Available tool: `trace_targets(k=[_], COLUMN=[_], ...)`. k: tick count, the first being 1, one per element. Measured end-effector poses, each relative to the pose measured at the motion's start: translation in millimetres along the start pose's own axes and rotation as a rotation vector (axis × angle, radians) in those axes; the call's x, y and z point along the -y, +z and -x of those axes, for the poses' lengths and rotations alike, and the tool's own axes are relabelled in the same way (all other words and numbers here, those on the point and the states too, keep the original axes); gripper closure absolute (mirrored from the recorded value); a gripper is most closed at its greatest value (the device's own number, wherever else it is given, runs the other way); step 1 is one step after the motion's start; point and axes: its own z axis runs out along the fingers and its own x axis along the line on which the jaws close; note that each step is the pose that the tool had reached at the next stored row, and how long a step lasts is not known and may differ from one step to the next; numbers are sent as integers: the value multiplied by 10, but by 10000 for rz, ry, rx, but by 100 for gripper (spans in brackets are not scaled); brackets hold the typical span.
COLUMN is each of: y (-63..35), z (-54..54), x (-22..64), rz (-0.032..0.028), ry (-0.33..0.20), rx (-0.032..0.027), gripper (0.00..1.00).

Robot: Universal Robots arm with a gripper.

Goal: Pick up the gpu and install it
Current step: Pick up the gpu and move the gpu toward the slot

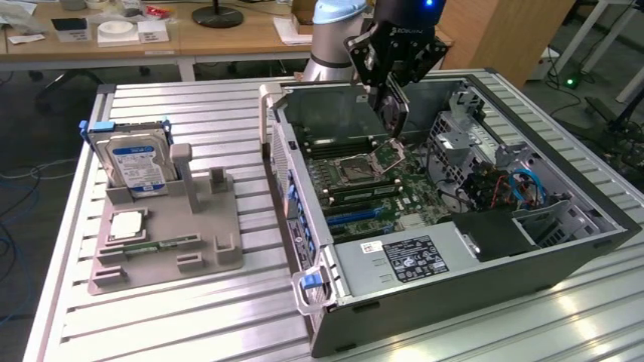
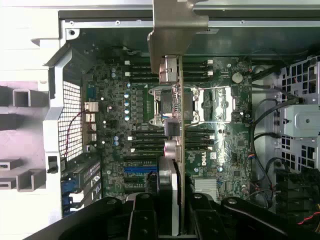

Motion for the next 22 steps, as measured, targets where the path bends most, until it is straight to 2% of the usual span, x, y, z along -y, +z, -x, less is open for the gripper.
trace_targets(k=[13,22], y=[0,6], z=[10,152], x=[0,-6], rz=[-1,1], ry=[0,-1], rx=[-1,1], gripper=[72,72])
